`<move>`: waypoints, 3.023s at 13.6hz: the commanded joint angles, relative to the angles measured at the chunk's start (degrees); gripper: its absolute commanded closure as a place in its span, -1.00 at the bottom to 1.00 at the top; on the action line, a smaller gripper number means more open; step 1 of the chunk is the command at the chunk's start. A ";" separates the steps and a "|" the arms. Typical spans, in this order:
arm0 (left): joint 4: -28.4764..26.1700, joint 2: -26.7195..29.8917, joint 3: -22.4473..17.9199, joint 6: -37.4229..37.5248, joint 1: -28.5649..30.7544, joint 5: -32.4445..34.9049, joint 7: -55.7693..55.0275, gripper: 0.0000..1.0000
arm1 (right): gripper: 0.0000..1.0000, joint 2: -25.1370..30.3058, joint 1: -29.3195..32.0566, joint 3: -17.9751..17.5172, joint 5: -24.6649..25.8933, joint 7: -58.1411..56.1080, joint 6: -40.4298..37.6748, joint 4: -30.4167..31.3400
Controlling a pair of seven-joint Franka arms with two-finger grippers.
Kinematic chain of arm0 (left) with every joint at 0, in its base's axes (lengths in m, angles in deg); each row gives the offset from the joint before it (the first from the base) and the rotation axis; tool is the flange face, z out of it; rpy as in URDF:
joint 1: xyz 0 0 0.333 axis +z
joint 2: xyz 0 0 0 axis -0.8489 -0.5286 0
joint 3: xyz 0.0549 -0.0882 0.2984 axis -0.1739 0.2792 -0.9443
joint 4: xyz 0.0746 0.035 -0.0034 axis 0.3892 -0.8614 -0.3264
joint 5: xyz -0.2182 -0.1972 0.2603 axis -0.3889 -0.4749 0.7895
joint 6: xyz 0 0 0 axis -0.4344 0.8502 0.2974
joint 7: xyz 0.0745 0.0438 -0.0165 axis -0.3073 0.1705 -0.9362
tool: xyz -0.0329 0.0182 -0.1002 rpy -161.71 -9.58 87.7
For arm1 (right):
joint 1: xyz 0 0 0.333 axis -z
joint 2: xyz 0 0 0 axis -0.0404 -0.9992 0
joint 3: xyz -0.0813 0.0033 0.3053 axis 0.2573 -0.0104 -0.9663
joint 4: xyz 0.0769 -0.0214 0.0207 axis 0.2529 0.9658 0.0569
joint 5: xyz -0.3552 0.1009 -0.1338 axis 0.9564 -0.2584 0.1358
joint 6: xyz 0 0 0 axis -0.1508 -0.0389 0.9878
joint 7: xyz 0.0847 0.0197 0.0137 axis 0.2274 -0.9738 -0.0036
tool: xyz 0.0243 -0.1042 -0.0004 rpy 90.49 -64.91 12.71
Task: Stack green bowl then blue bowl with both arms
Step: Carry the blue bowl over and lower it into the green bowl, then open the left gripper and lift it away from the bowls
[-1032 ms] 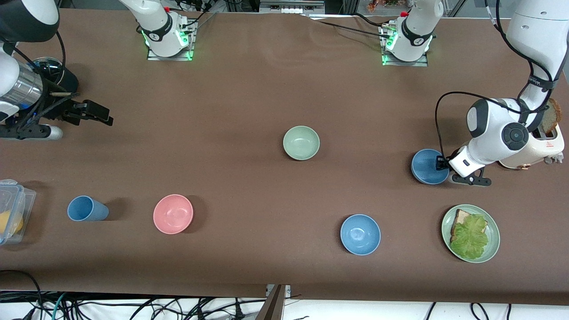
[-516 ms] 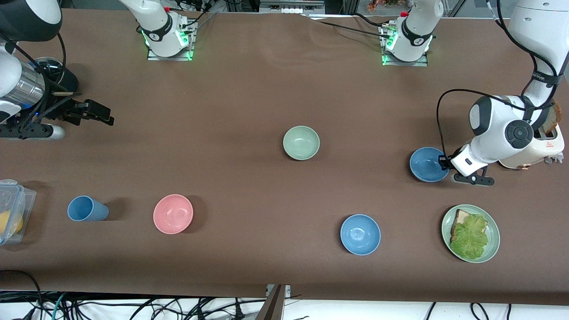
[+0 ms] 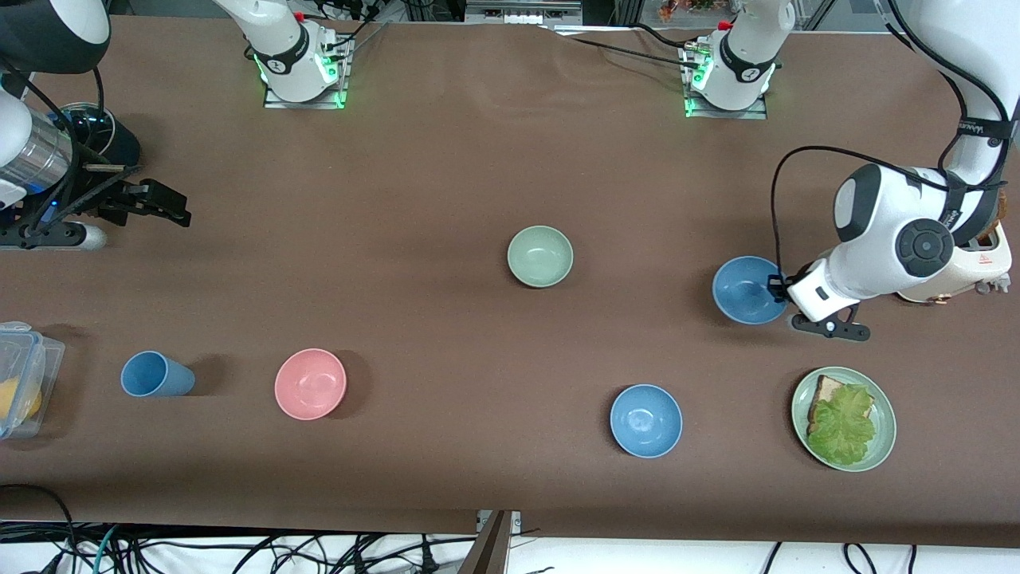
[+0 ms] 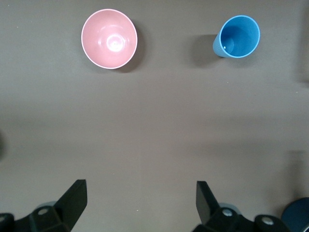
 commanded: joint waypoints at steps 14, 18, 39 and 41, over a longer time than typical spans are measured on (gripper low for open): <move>4.41 -10.44 8.41 -6.78 -21.77 -8.02 -36.12 1.00 | -1.00 -0.47 0.87 -0.86 2.23 -2.40 -1.36 -1.56; 4.06 -12.47 7.98 -9.76 -24.23 -8.02 -37.78 1.00 | -1.00 -0.56 0.87 -0.86 2.05 -2.14 -1.45 -1.47; 24.70 6.07 4.19 30.72 -10.73 -3.89 -19.10 -1.00 | -1.00 -0.74 1.04 -0.68 1.96 -2.05 -1.45 -1.47; 25.51 8.94 0.88 33.03 -9.73 -3.89 -11.37 -1.00 | -1.00 -0.74 1.04 -0.68 1.96 -2.05 -1.45 -1.47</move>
